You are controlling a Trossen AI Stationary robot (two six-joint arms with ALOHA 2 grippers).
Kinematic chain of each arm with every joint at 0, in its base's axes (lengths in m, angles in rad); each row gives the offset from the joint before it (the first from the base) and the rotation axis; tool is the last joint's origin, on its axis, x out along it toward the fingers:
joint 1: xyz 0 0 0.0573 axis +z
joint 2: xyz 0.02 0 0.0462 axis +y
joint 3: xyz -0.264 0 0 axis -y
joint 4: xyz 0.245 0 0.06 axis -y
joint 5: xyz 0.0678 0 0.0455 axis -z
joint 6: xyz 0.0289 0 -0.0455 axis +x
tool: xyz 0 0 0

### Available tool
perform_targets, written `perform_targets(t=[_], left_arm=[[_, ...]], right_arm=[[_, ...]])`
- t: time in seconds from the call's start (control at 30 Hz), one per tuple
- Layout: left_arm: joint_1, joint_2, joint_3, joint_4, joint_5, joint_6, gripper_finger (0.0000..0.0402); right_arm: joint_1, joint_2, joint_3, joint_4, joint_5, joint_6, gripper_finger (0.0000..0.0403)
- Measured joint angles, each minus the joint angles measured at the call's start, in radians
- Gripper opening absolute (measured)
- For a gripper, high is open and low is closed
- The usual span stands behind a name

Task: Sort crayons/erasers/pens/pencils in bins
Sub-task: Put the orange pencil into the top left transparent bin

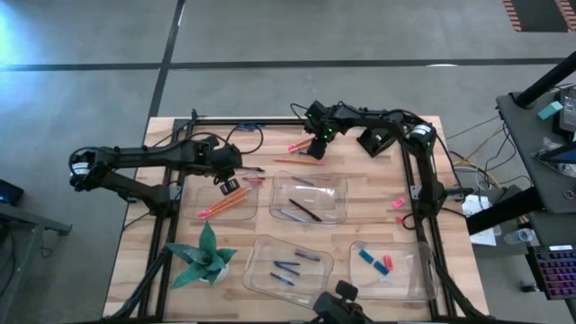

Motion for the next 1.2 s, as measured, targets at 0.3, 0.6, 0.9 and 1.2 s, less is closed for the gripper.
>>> perform_targets(t=[0.3, 0.6, 0.9, 1.2], left_arm=[[0.0, 0.0, 0.0, 0.0, 0.0, -0.001, 0.0085], [0.0, 0.0, 0.0, 0.0, 0.0, -0.002, 0.0085], [0.0, 0.0, 0.0, 0.0, 0.0, -0.002, 0.0085], [0.0, 0.0, 0.0, 0.0, 0.0, -0.002, 0.0085]], right_arm=[[-0.003, 0.025, 0.037, -0.058, 0.008, -0.073, 0.0107], [-0.002, 0.024, 0.037, -0.096, 0.004, -0.156, 0.0027], [-0.003, 0.012, 0.037, -0.117, -0.029, -0.183, 0.0009], [-0.003, -0.013, 0.034, -0.105, -0.053, -0.147, 0.0008]])
